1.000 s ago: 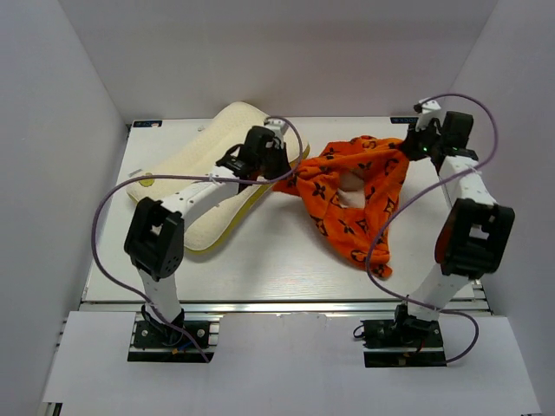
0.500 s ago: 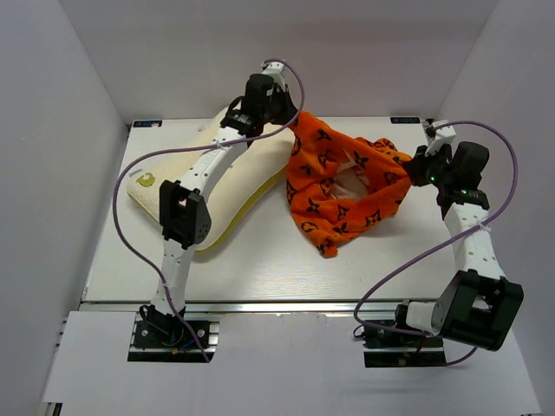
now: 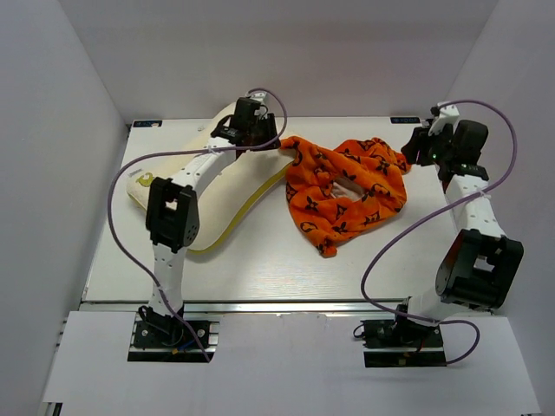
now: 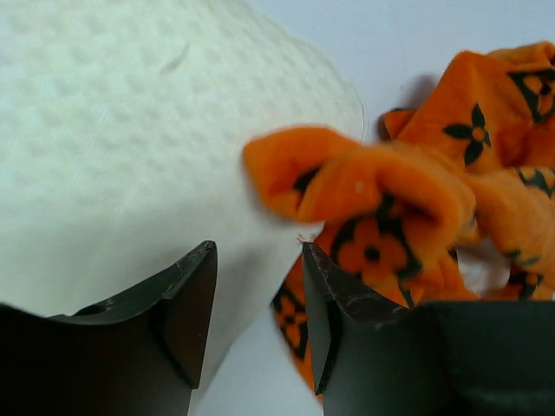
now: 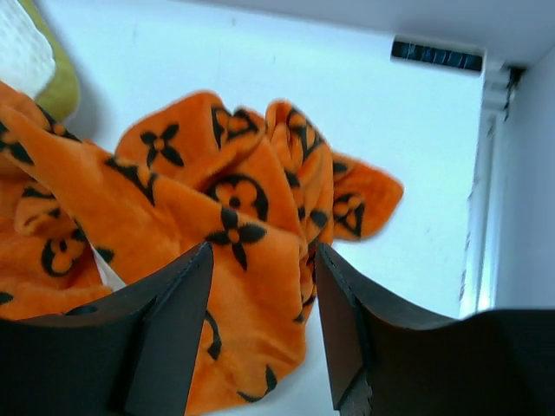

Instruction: Put the pillow into the pillowcase

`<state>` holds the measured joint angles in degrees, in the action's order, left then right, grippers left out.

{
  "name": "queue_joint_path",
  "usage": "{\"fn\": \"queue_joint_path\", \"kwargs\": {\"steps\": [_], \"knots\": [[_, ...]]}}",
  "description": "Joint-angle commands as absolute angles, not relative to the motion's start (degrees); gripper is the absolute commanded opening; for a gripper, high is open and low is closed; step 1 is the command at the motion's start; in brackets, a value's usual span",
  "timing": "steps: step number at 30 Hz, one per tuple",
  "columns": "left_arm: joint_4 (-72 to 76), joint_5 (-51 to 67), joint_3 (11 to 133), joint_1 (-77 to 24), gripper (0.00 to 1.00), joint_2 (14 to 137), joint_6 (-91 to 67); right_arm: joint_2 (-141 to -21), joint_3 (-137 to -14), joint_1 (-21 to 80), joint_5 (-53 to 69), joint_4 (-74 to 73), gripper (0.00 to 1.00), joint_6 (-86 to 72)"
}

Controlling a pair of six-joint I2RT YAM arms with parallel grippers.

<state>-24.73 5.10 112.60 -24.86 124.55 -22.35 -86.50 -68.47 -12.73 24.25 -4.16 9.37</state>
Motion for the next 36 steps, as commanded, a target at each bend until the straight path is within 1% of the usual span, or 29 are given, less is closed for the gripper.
{"fn": "queue_joint_path", "kwargs": {"steps": [1,2,3,4,5,6,7,9,10,12,15,19,20,21,22,23,24,25,26,28,29,30,31,33,36], "knots": [[-22.68,5.09,104.62,-24.96,0.54,107.60,-20.39,-83.24,-73.12,-12.57,27.49,-2.63,0.57,12.47],[-22.50,5.79,98.93,-25.05,0.55,103.05,-20.74,-82.71,-73.21,-12.57,29.51,-4.99,0.57,13.44],[-22.50,7.54,95.83,-25.05,0.55,100.83,-21.09,-82.10,-73.65,-12.48,35.36,-7.18,0.57,14.75],[-21.98,8.34,92.49,-25.48,0.55,98.64,-21.53,-82.09,-73.91,-11.35,37.94,-10.34,0.56,18.25],[-21.54,9.05,88.98,-26.01,0.55,94.44,-22.49,-81.92,-74.00,-10.29,38.93,-16.64,0.56,20.11],[-21.10,9.66,82.25,-26.62,0.56,92.48,-22.93,-81.13,-73.48,-8.89,38.50,-18.87,0.56,21.78],[-20.31,9.67,79.13,-28.46,0.58,90.81,-23.55,-80.34,-70.43,-6.44,38.06,-20.11,0.56,23.19],[-18.91,9.84,70.89,-30.49,0.59,87.30,-26.27,-77.27,-65.68,-3.71,34.64,-19.52,0.56,23.99],[-16.72,10.37,68.49,-33.02,0.59,86.58,-27.41,-76.39,-62.09,-0.73,32.89,-19.77,0.56,23.65],[-15.04,10.46,63.92,-35.76,0.59,86.74,-30.66,-74.71,-59.78,2.44,31.11,-21.87,0.56,22.86],[-10.22,11.60,61.09,-39.89,0.59,89.11,-35.06,-72.60,-56.00,7.89,29.27,-23.20,0.58,20.83],[-7.12,14.14,62.13,-41.13,0.60,94.12,-39.19,-70.14,-52.21,9.05,31.27,-24.95,0.60,20.56],[-7.29,14.41,62.75,-41.39,0.60,95.17,-39.37,-69.96,-52.21,9.14,32.86,-26.27,0.62,21.52],[-7.82,14.59,63.54,-41.48,0.60,96.23,-39.55,-69.79,-52.29,9.66,34.79,-28.11,0.64,26.75],[-8.17,14.85,64.41,-41.48,0.60,97.89,-40.25,-69.52,-52.47,9.84,37.68,-33.00,0.65,31.24],[-8.35,14.94,64.68,-41.48,0.60,98.52,-40.51,-68.74,-52.64,10.02,42.66,-35.05,0.68,35.47],[-8.70,15.03,65.04,-41.48,0.60,98.96,-40.87,-67.25,-52.39,10.72,45.24,-37.33,0.70,43.08],[-8.88,14.94,65.13,-41.48,0.60,98.88,-40.96,-66.28,-51.69,11.59,44.92,-37.18,0.72,46.37],[-9.40,14.16,65.47,-41.48,0.60,98.53,-40.96,-65.23,-49.33,12.65,43.78,-35.96,0.76,48.67],[-11.68,13.10,65.92,-41.48,0.60,97.21,-40.52,-62.77,-46.42,16.68,38.27,-30.62,0.78,53.77],[-12.91,10.75,66.70,-41.48,0.60,95.38,-40.08,-62.32,-45.01,18.09,36.23,-28.76,0.80,55.44],[-15.53,9.59,67.06,-41.48,0.62,94.23,-39.56,-62.05,-42.56,20.89,34.38,-26.91,0.81,56.68],[-16.95,8.36,67.41,-41.48,0.62,93.09,-38.85,-62.22,-41.76,22.31,30.54,-24.98,0.81,58.17],[-20.72,4.51,67.59,-41.48,0.64,88.79,-38.50,-63.19,-40.26,25.56,27.17,-20.41,0.82,59.23],[-24.51,0.81,65.05,-41.48,0.67,81.41,-38.85,-66.17,-39.90,28.20,20.14,-14.87,0.82,59.76]]}}
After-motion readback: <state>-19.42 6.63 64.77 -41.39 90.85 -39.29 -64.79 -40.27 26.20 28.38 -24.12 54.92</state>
